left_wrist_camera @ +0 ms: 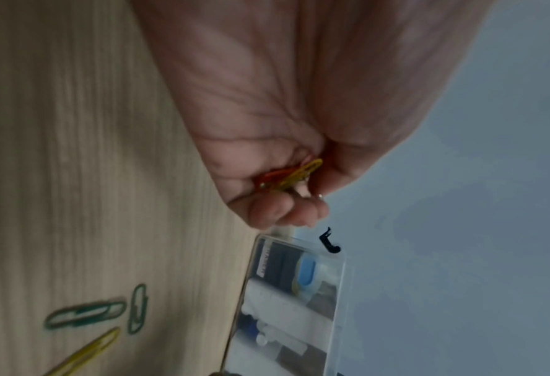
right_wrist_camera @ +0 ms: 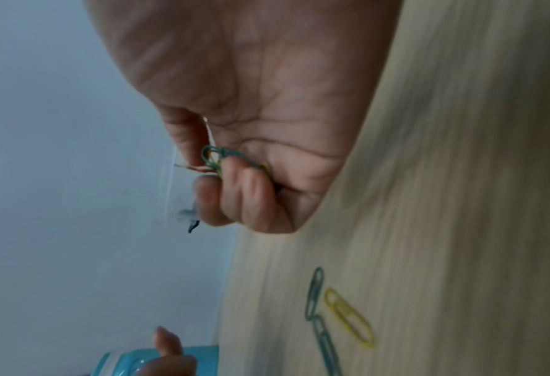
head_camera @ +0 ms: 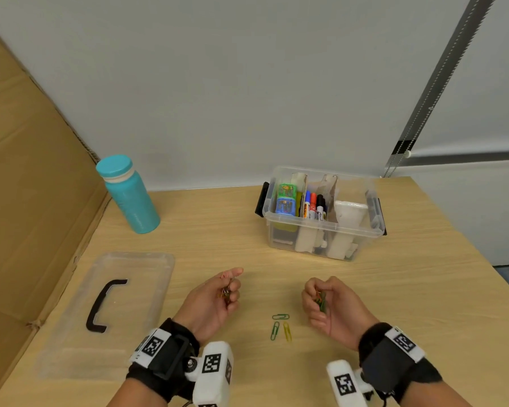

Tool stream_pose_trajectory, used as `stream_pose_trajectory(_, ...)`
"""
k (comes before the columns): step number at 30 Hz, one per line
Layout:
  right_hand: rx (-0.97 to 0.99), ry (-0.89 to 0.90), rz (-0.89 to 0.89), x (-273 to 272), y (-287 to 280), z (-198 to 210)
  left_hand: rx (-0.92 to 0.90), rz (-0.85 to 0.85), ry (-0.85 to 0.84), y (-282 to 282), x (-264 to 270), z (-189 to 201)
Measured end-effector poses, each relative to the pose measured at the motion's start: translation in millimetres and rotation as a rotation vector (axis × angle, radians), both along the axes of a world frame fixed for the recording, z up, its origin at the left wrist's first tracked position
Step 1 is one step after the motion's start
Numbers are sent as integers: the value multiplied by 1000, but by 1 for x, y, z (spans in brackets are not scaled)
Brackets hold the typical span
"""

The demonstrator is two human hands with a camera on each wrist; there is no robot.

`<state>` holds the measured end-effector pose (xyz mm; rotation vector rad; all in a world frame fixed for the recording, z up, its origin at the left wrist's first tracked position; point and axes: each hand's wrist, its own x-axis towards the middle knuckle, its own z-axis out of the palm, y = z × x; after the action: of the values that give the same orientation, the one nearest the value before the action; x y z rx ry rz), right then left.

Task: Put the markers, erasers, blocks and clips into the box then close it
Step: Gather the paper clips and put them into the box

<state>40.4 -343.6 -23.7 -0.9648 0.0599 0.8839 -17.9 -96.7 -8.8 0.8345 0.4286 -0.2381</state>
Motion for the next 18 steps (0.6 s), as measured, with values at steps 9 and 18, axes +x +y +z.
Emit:
stream_pose_trajectory(9, -1024, -664, 278, -30, 4, 6, 1198, -649, -141, -41, 2, -20)
stream_pose_trajectory(18, -1618, -937, 456, -53, 52, -4, 1656, -837, -203, -59, 6, -25)
